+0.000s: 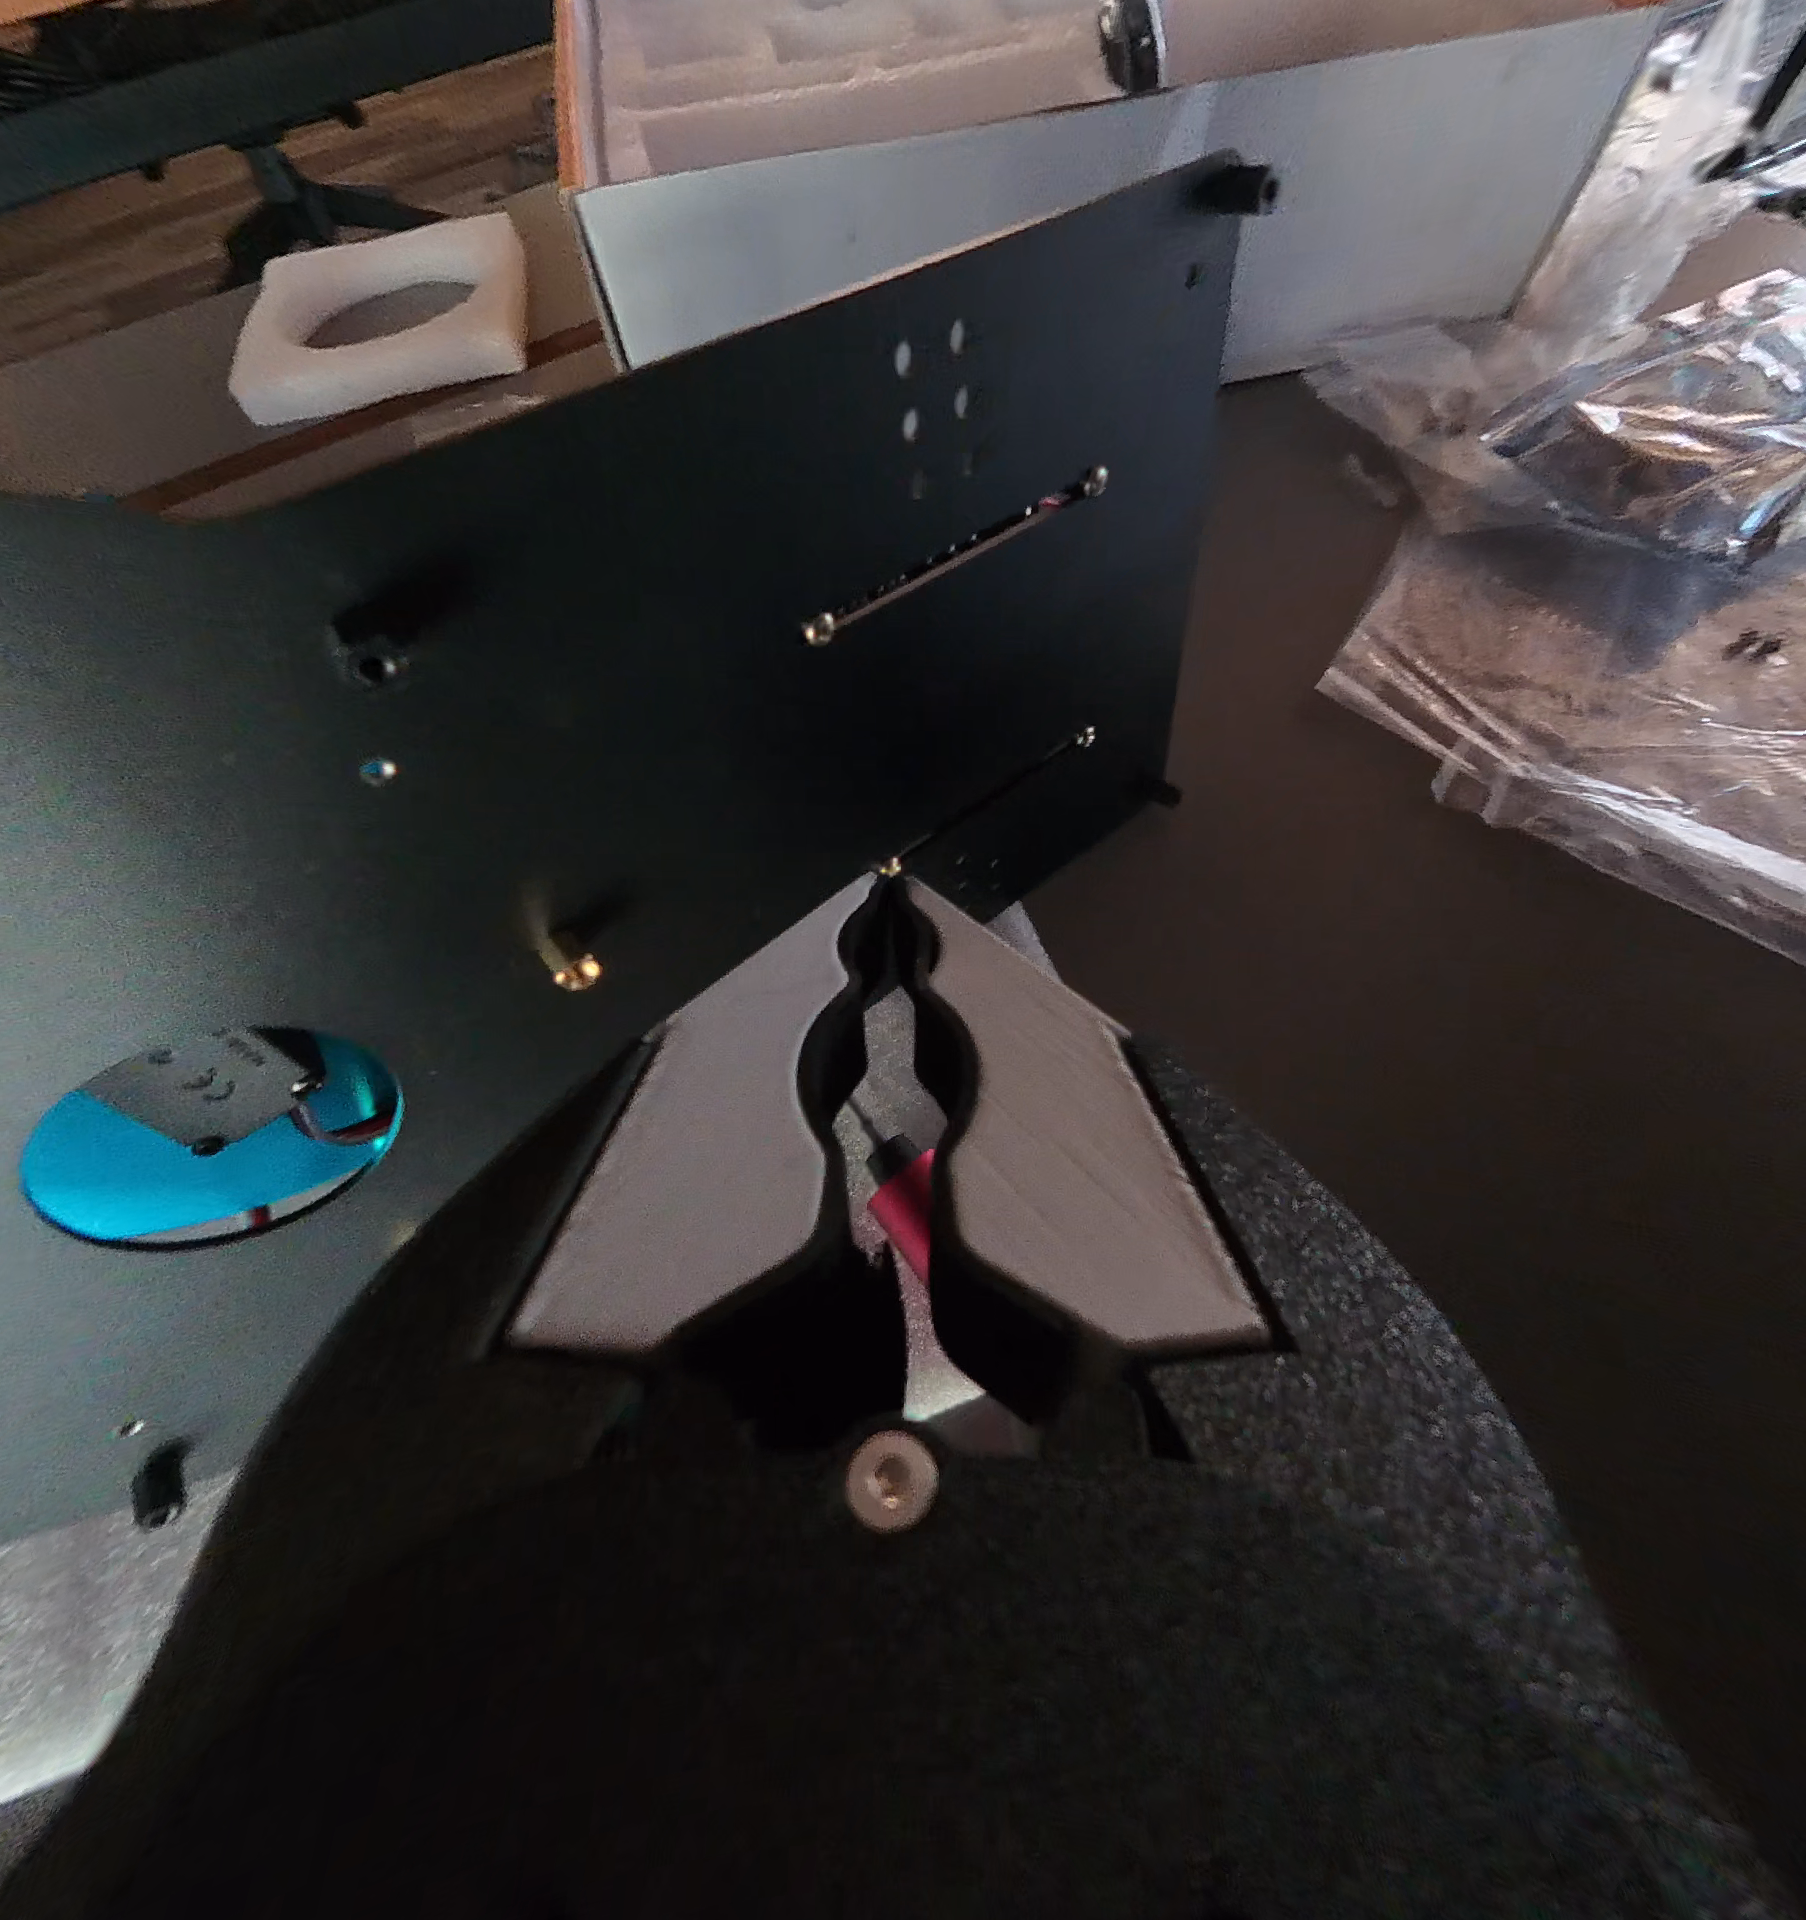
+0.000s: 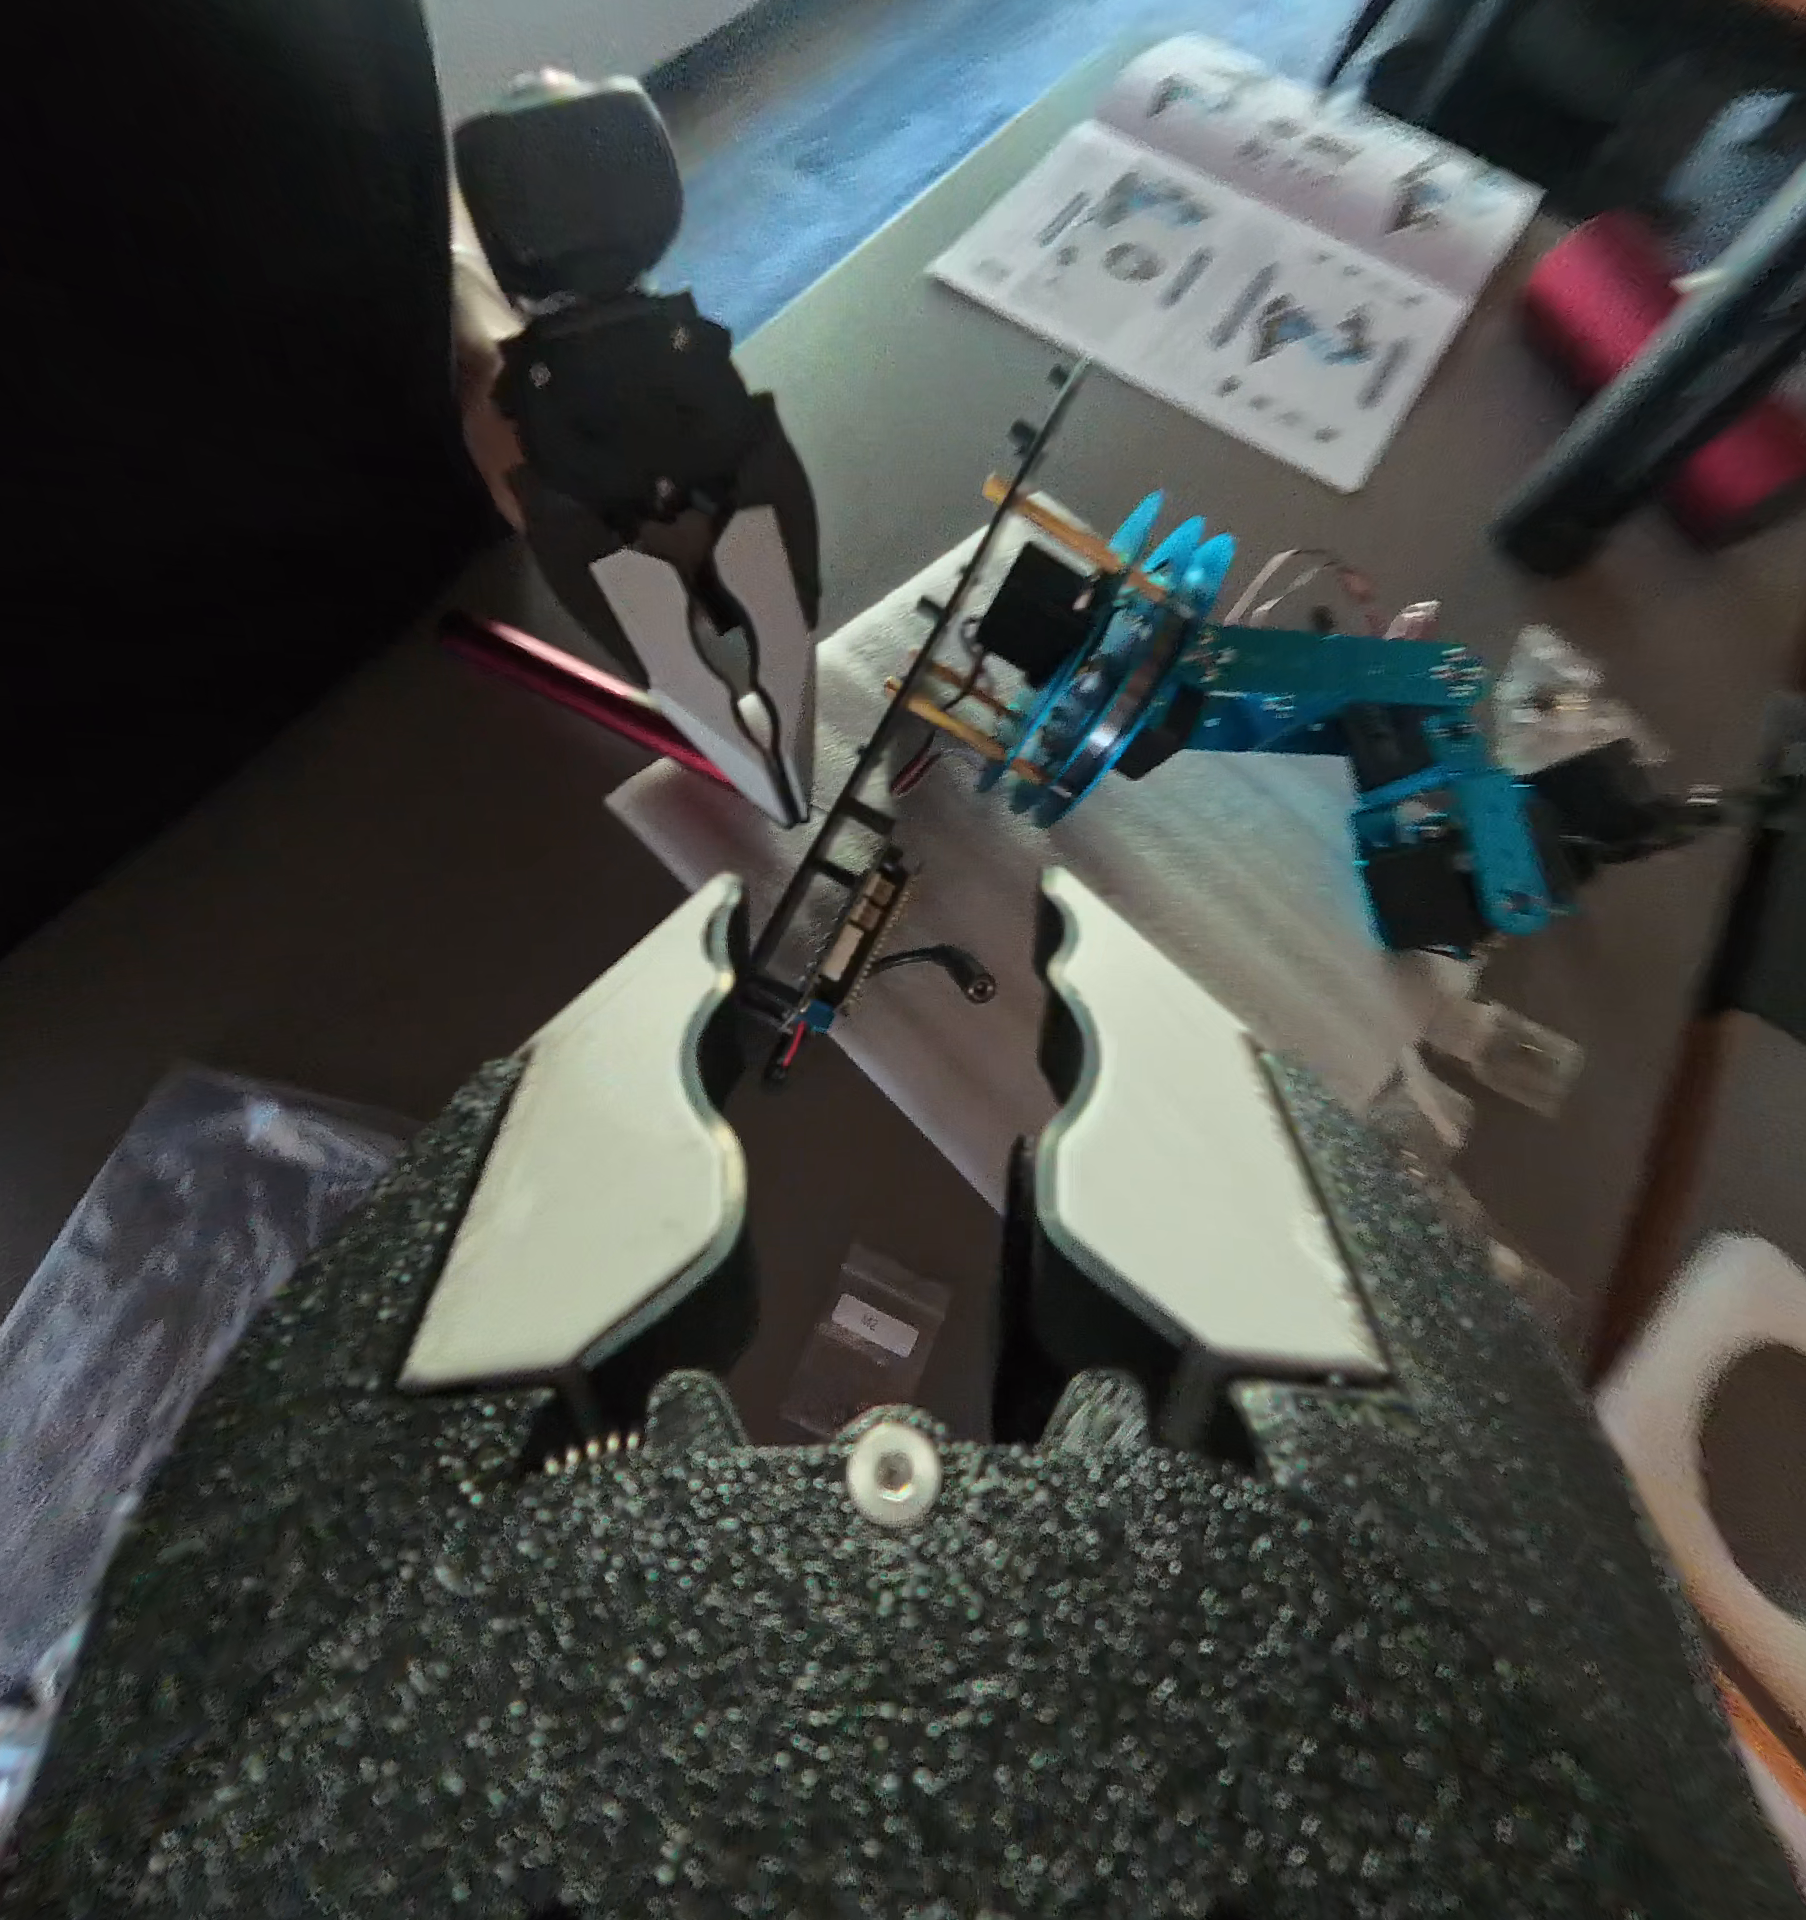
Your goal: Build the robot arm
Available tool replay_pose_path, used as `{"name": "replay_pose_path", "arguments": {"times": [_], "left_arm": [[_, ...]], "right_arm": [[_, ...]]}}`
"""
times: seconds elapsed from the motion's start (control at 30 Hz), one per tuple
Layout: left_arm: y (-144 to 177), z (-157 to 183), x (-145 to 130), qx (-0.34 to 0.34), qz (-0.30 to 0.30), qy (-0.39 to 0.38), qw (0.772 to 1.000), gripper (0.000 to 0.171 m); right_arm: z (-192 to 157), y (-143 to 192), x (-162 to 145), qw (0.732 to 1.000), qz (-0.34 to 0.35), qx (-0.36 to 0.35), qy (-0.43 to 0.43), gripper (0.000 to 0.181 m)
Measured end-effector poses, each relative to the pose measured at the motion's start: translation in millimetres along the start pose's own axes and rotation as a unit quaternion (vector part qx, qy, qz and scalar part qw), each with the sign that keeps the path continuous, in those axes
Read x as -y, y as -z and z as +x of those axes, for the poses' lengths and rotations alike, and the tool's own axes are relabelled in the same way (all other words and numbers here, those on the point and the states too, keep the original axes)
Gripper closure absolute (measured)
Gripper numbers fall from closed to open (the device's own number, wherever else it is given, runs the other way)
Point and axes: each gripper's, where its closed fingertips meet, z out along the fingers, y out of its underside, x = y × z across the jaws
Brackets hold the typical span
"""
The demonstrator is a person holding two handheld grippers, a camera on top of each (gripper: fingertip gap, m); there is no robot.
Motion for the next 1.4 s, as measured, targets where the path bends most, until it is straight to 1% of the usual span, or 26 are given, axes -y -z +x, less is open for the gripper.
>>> {"name": "replay_pose_path", "arguments": {"times": [0.03,0.07,0.13,0.17,0.2,0.23,0.27,0.33,0.37,0.47,0.53,0.6,0.67,0.73,0.77,0.9,0.97,1.03,1.13,1.3,1.4], "left_arm": [[0.9,-1.1,-0.6,0.011,-0.001,0.000,1.000,0.171],[2.2,-1.5,-1.1,0.018,0.003,0.005,1.000,0.171],[4.4,-1.7,-2.6,0.025,0.015,0.016,0.999,0.171],[5.1,-2.0,-2.4,0.025,0.023,0.019,0.999,0.171],[5.2,-1.7,-1.4,0.022,0.033,0.021,0.999,0.171],[4.6,-2.0,-1.0,0.018,0.038,0.018,0.999,0.171],[2.6,-1.7,-1.8,0.010,0.035,0.014,0.999,0.171],[-1.9,3.3,-4.3,-0.019,0.020,0.006,1.000,0.171],[-3.4,6.9,-4.0,-0.035,0.018,0.001,0.999,0.171],[-10.7,10.1,-3.1,-0.048,0.014,-0.018,0.999,0.171],[-17.7,9.0,-4.6,-0.047,0.006,-0.024,0.999,0.171],[-18.9,9.2,-4.5,-0.050,-0.001,-0.026,0.998,0.171],[-17.6,8.0,-7.7,-0.045,-0.009,-0.040,0.998,0.171],[-15.2,4.5,-11.7,-0.035,-0.018,-0.059,0.997,0.171],[-13.9,3.5,-11.3,-0.034,-0.015,-0.064,0.997,0.171],[-13.0,1.5,-8.3,-0.046,-0.013,-0.025,0.999,0.171],[-13.0,2.1,-8.7,-0.051,-0.010,-0.029,0.998,0.171],[-12.4,4.4,-7.7,-0.059,-0.008,-0.035,0.998,0.171],[-12.4,10.6,-0.7,-0.072,0.007,-0.029,0.997,0.171],[-13.7,6.3,-3.6,-0.060,0.000,-0.039,0.997,0.171],[-10.9,0.7,-4.0,-0.045,0.003,-0.042,0.998,0.171]], "right_arm": [[1.6,-5.4,-3.1,0.999,-0.003,0.041,-0.010,0.136],[2.5,-10.1,-3.8,0.997,-0.002,0.076,-0.032,0.137],[2.8,-19.1,-0.2,0.987,0.005,0.120,-0.105,0.133],[-0.2,-22.3,-0.2,0.984,0.001,0.128,-0.127,0.128],[0.3,-24.6,-3.5,0.985,-0.008,0.106,-0.133,0.133],[-0.8,-25.1,-5.4,0.988,-0.001,0.077,-0.134,0.134],[-5.2,-23.7,-5.4,0.989,0.021,0.049,-0.137,0.132],[-10.6,-17.7,-11.2,0.985,0.054,-0.032,-0.159,0.129],[-14.8,-13.8,-16.4,0.980,0.063,-0.071,-0.173,0.125],[-34.8,-3.6,-29.9,0.961,0.104,-0.147,-0.211,0.124],[-44.7,-1.0,-38.9,0.942,0.139,-0.182,-0.247,0.124],[-51.9,-1.6,-50.8,0.922,0.159,-0.203,-0.289,0.125],[-57.4,-0.4,-56.2,0.904,0.188,-0.211,-0.321,0.129],[-57.6,3.3,-55.4,0.886,0.226,-0.218,-0.341,0.135],[-57.4,2.6,-56.1,0.882,0.234,-0.217,-0.347,0.135],[-55.9,-15.3,-72.5,0.890,0.196,-0.212,-0.353,0.128],[-57.1,-23.3,-77.8,0.892,0.185,-0.196,-0.363,0.128],[-58.4,-26.6,-77.9,0.892,0.186,-0.184,-0.369,0.130],[-57.1,-26.3,-76.0,0.892,0.191,-0.188,-0.363,0.130],[-62.0,-29.9,-78.6,0.889,0.190,-0.190,-0.370,0.130],[-65.7,-26.8,-77.8,0.883,0.206,-0.188,-0.377,0.128]]}}
